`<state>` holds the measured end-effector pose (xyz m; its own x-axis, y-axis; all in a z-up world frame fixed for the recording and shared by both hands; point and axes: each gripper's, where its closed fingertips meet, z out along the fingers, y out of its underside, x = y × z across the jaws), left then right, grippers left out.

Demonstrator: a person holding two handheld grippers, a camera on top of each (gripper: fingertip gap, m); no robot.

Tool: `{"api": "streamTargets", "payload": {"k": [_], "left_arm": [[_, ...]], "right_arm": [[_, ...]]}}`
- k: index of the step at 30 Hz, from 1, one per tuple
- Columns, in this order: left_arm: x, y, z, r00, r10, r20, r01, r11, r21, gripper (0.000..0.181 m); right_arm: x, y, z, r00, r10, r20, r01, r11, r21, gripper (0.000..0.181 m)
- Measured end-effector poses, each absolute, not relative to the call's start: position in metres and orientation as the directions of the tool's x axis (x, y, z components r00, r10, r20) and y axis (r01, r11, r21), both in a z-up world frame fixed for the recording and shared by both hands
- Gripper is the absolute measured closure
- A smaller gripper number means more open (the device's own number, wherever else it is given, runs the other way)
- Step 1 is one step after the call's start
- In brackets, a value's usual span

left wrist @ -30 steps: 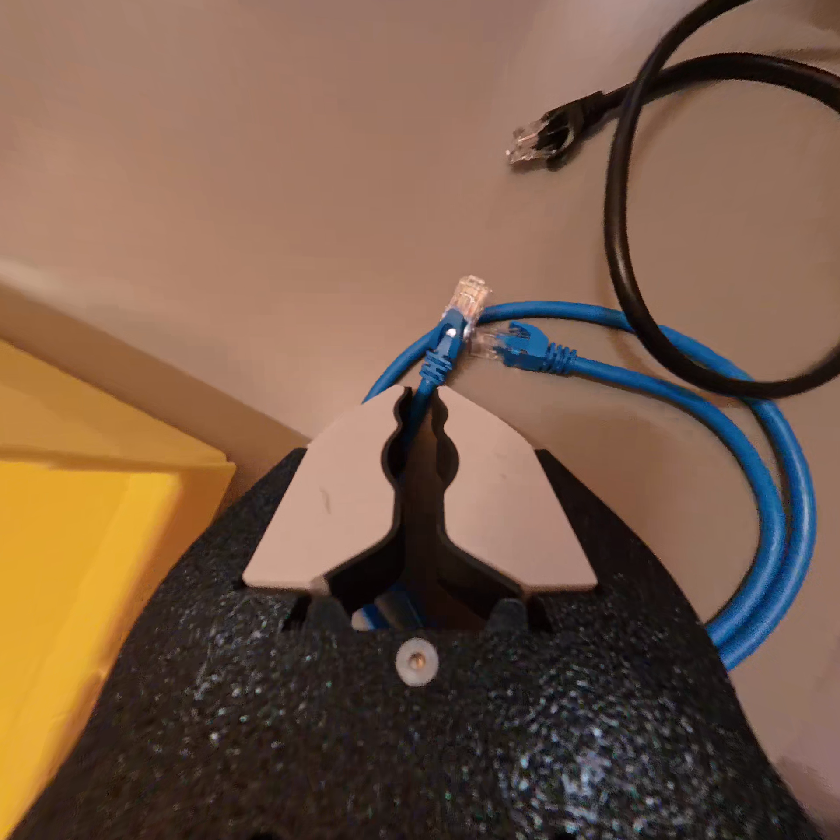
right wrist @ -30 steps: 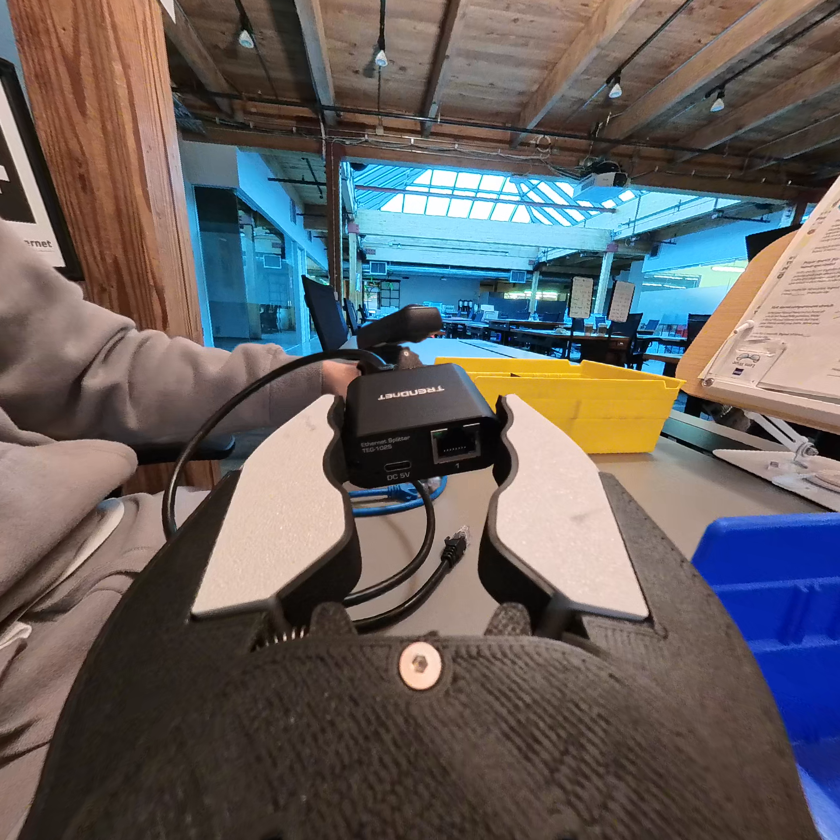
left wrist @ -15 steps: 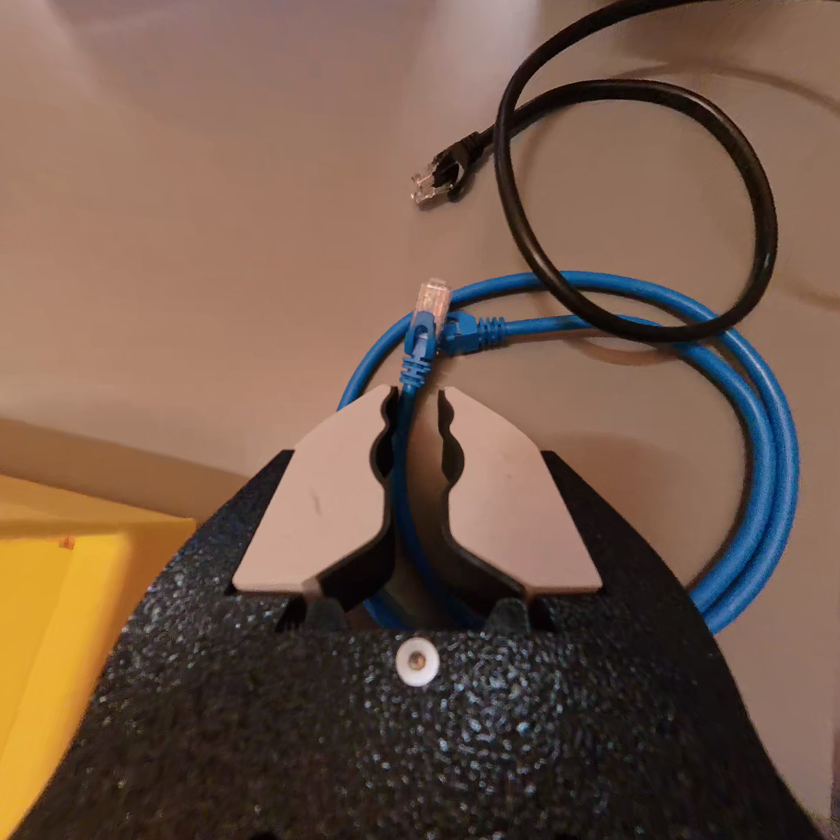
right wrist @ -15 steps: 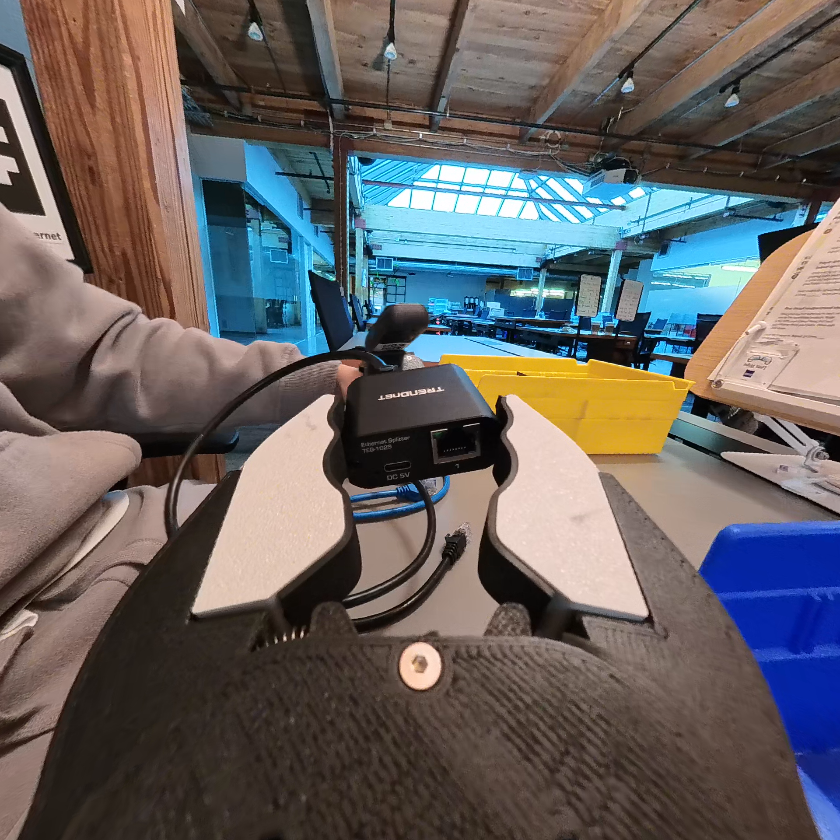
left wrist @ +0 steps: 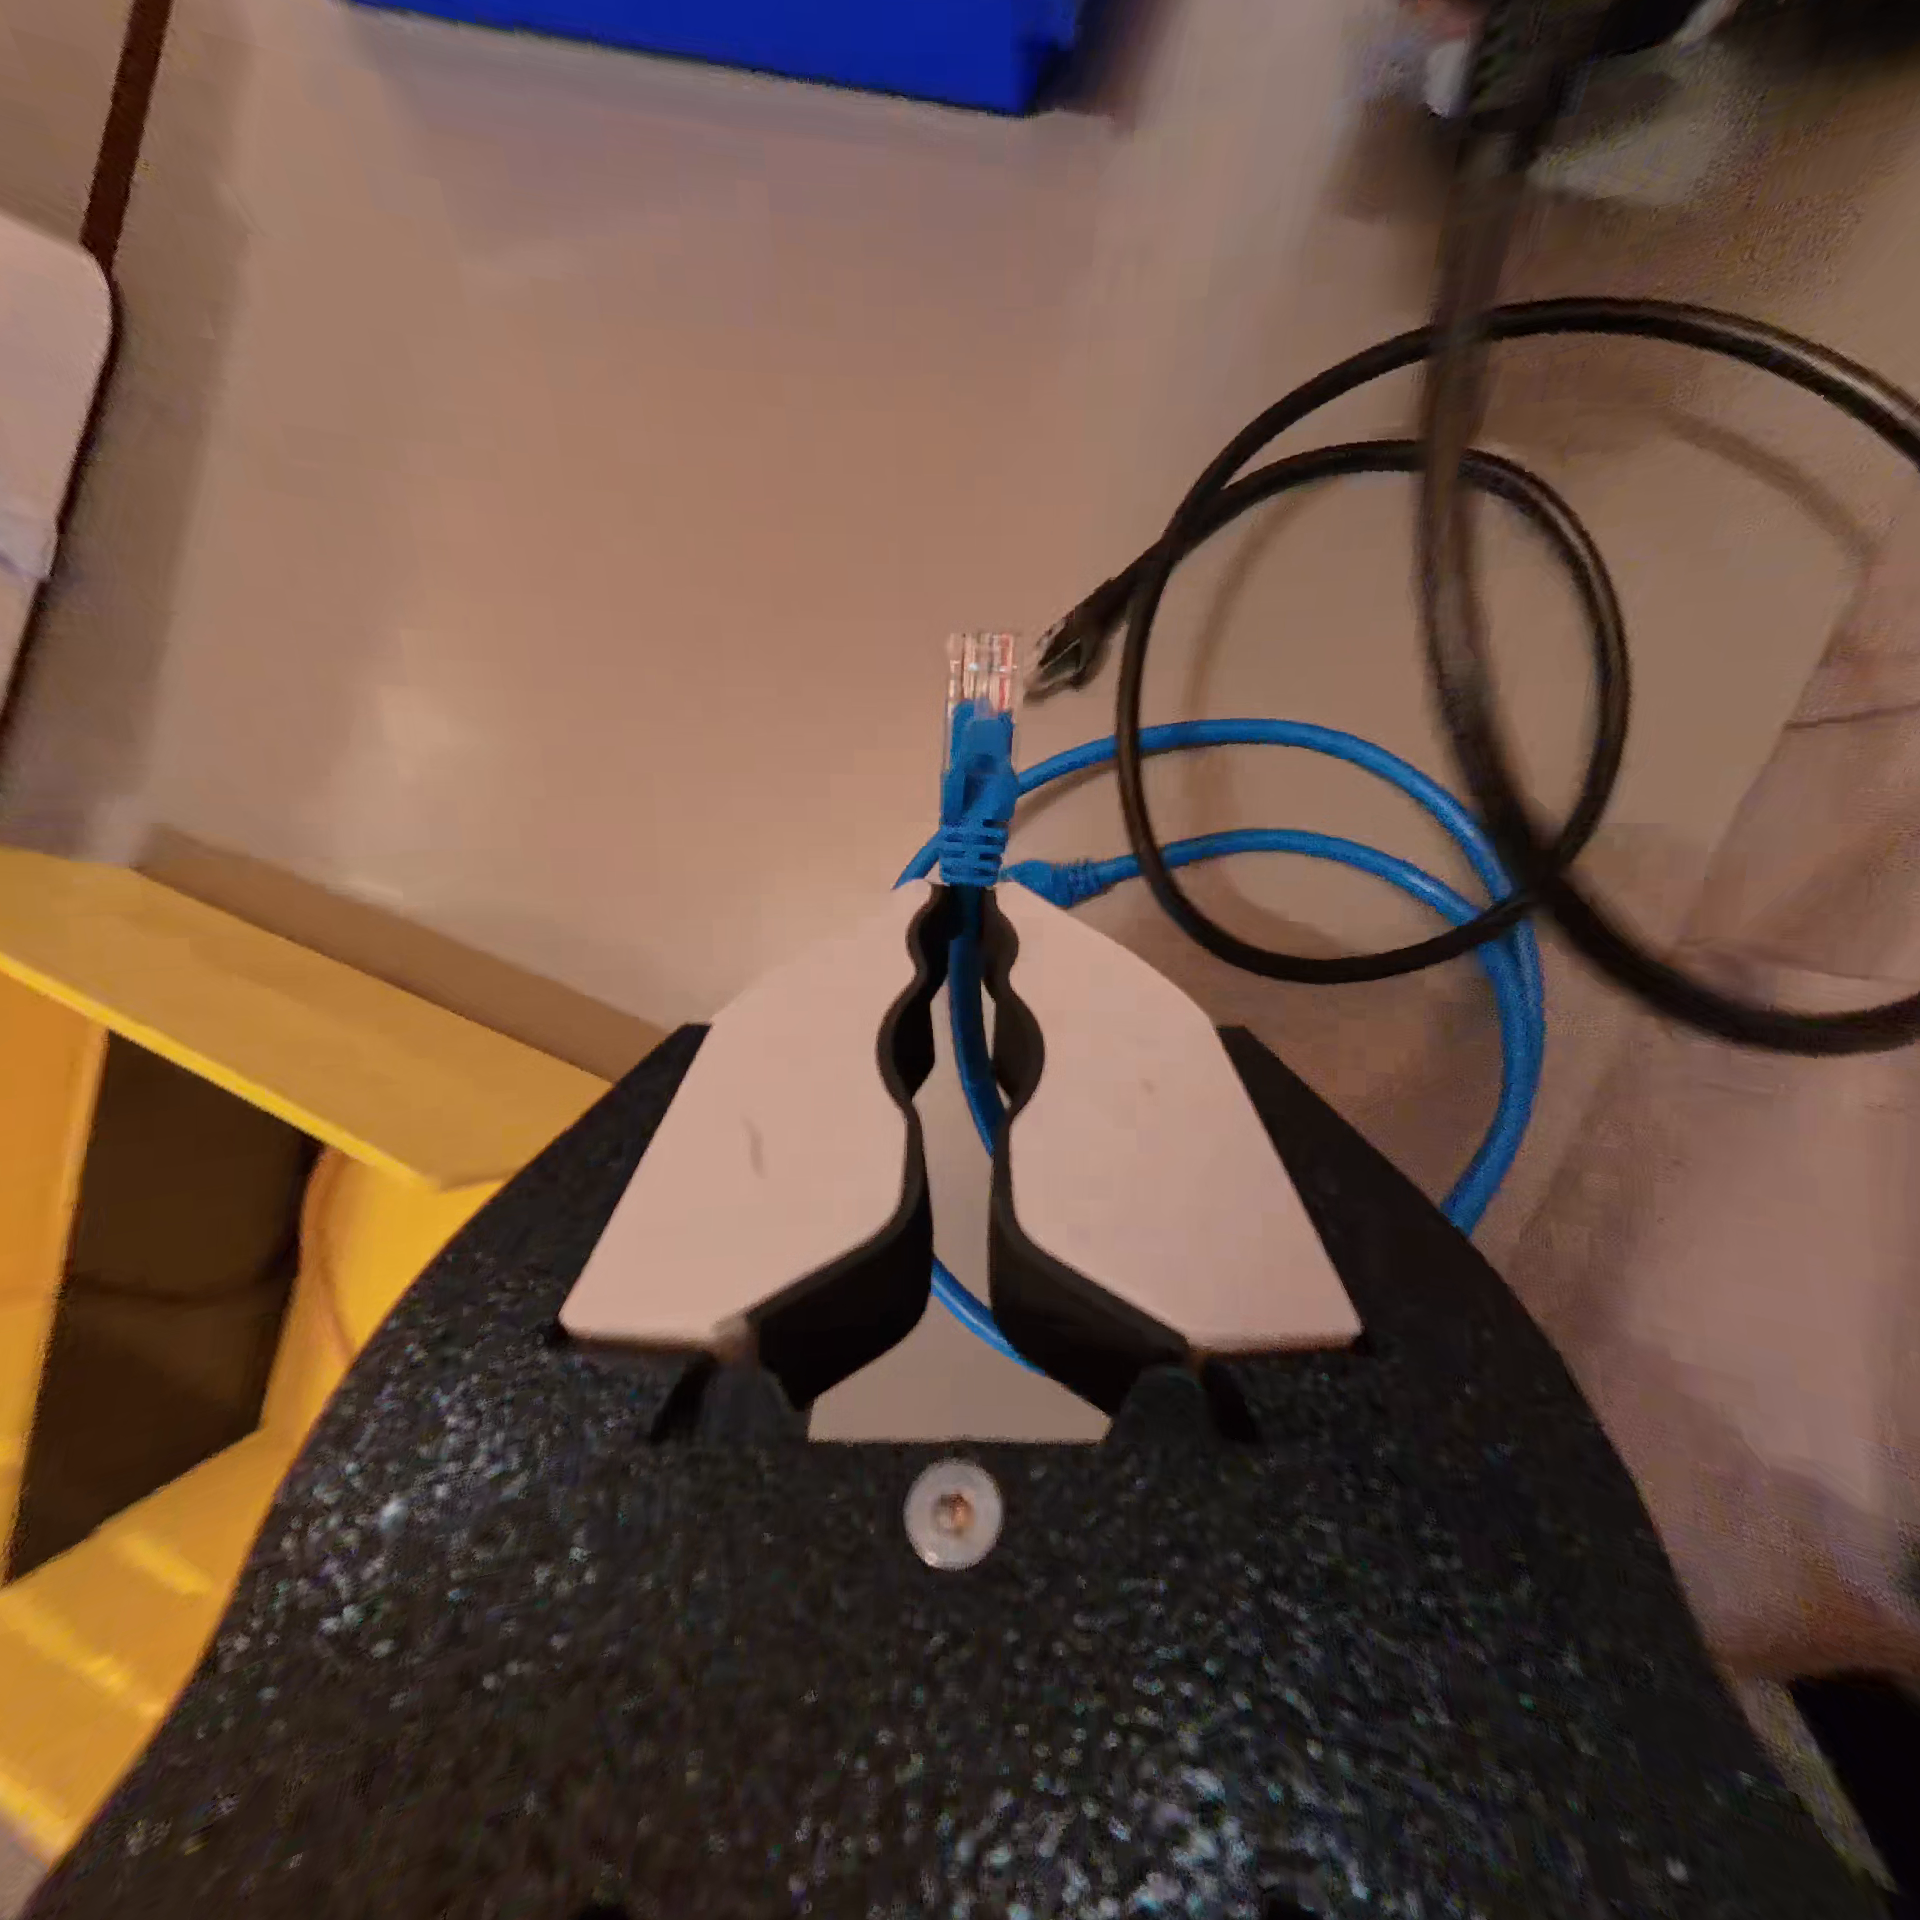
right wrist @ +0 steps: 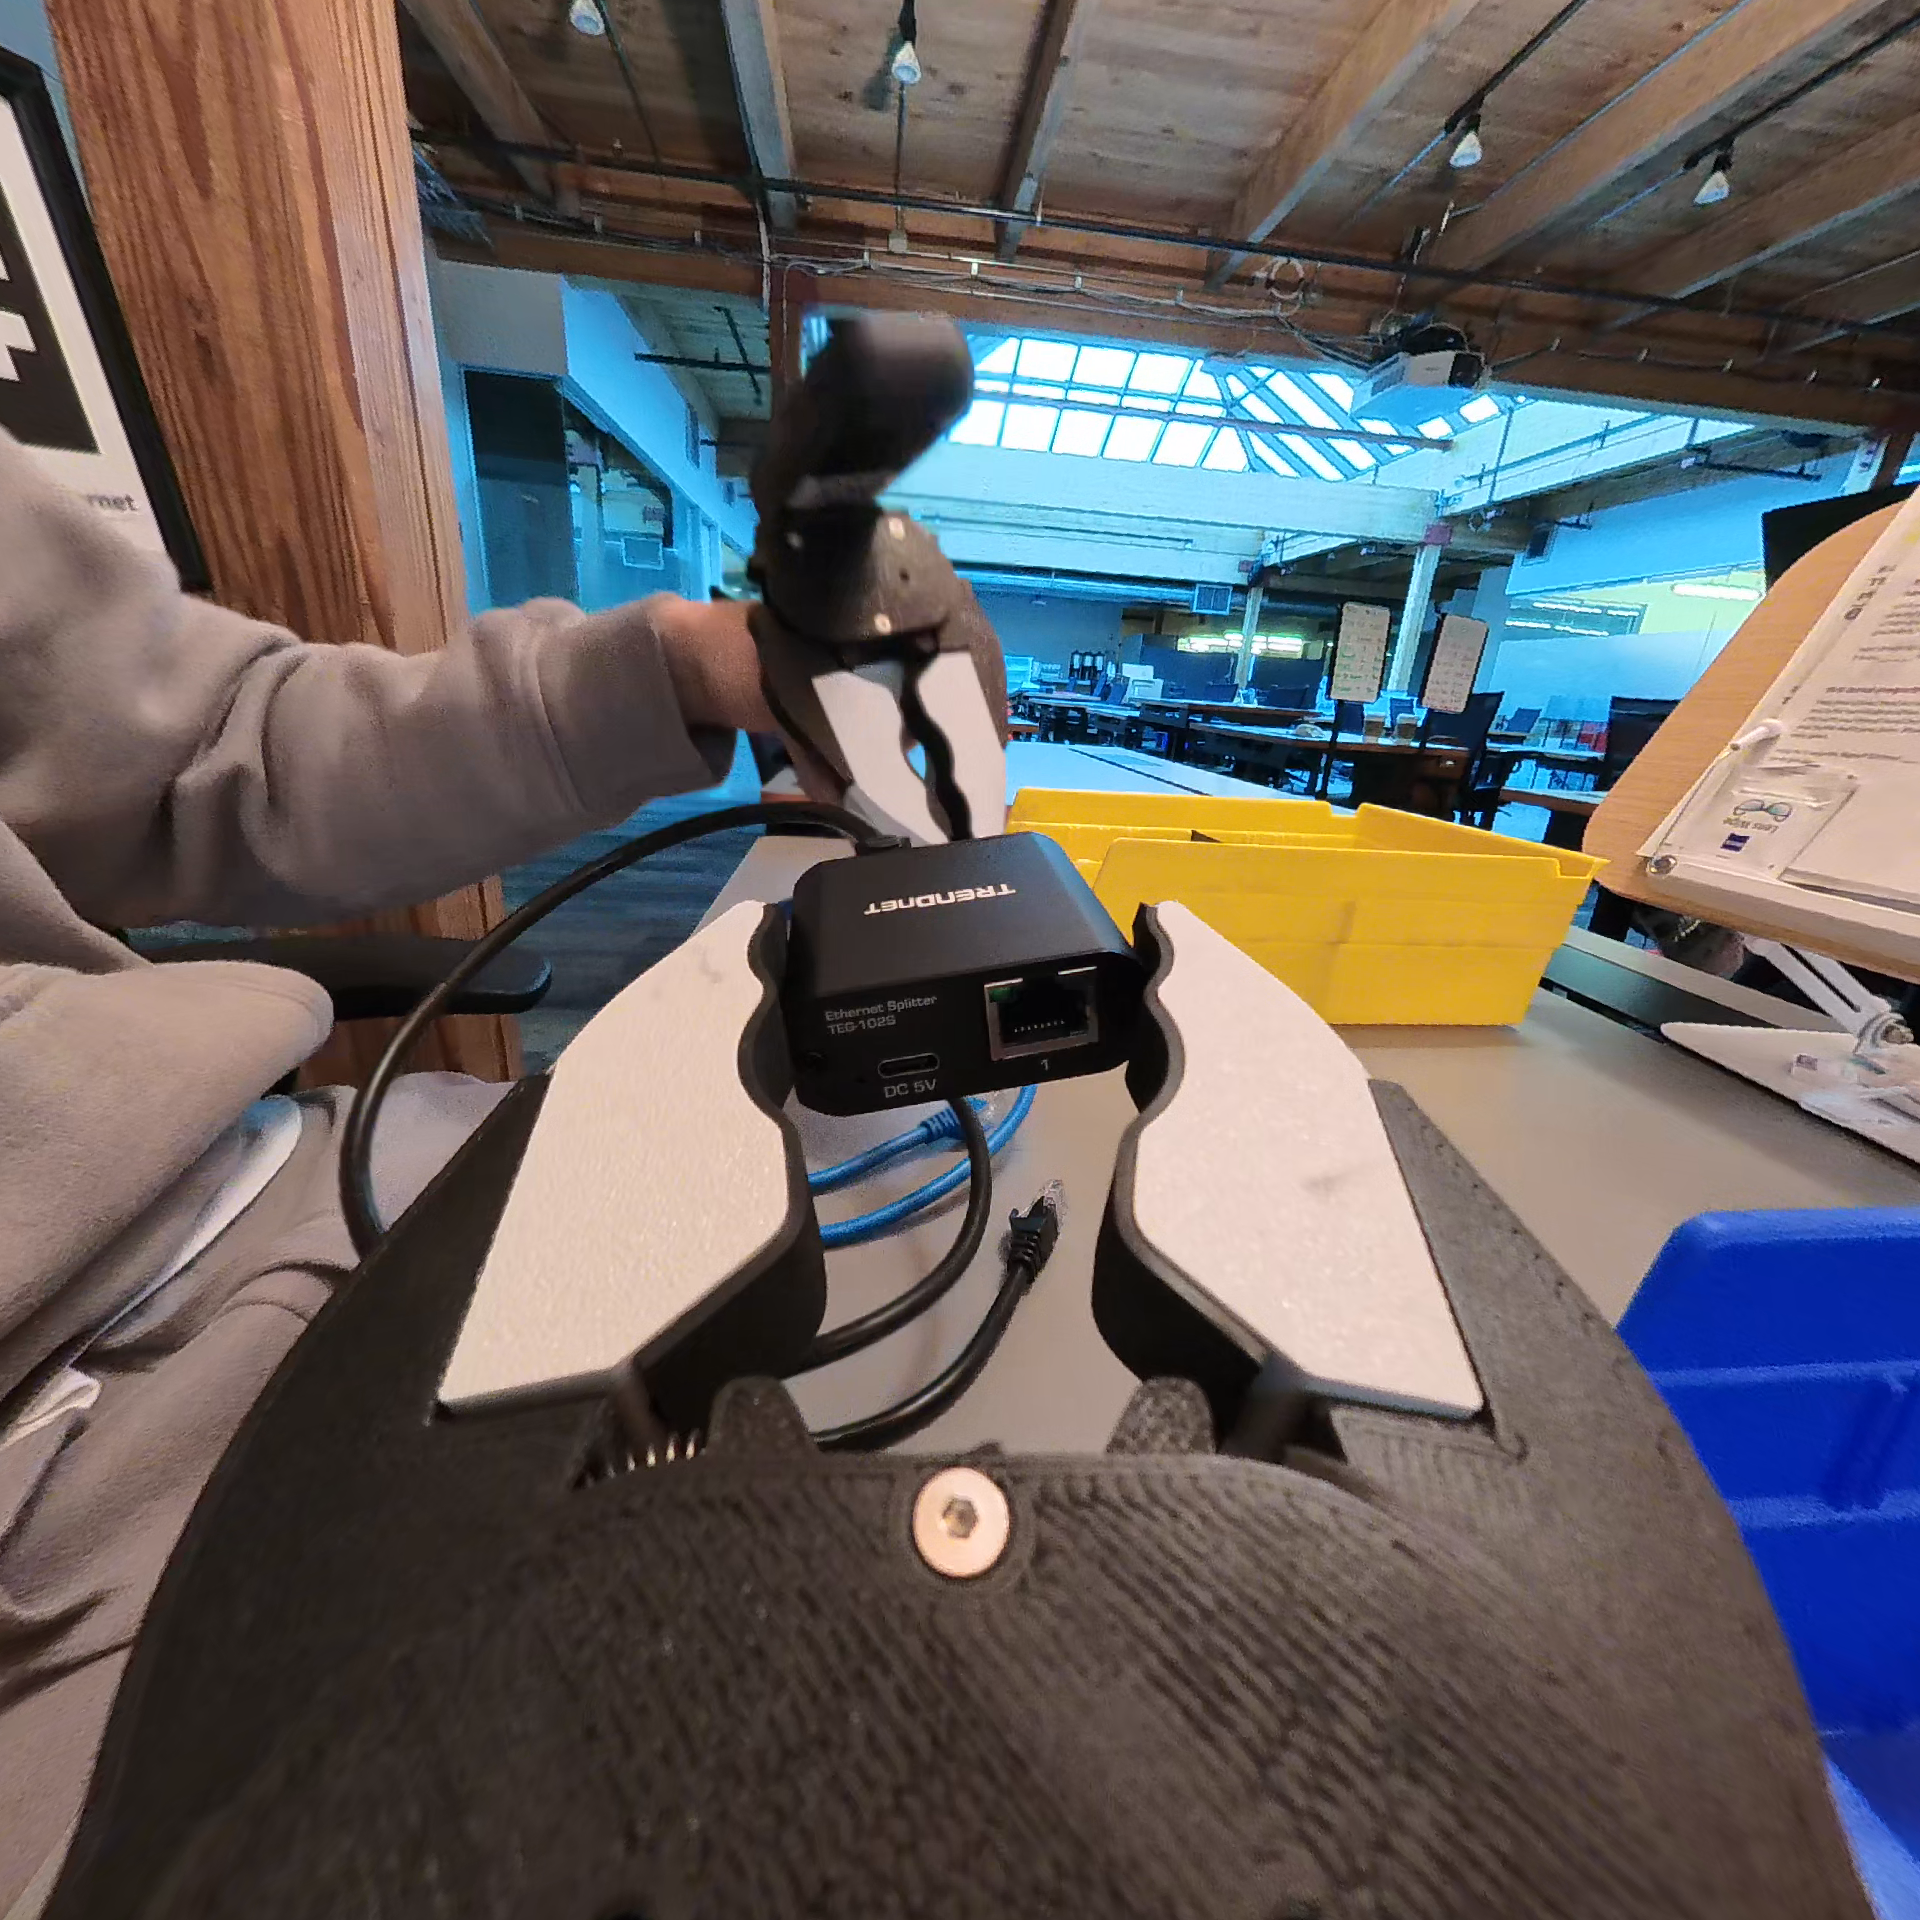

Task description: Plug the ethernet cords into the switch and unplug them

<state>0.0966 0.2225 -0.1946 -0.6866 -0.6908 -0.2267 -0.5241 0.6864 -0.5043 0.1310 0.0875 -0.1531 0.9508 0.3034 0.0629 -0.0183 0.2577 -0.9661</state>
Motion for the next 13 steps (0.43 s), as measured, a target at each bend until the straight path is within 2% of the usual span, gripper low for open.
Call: {"api": "streamTargets", "payload": {"k": [1, 13], "left_arm": [[0.097, 0.213, -0.189, -0.702, -0.671, -0.238, -0.518, 0.710, -0.476, 0.177], [0.108, 0.159, -0.178, -0.781, -0.556, -0.285, -0.468, 0.822, -0.324, 0.176]], "right_arm": [[0.131, 0.087, -0.153, 0.950, 0.305, 0.065, -0.017, 0.259, -0.966, 0.118], [0.124, 0.091, -0.158, 0.945, 0.311, 0.102, 0.030, 0.229, -0.973, 0.118]]}}
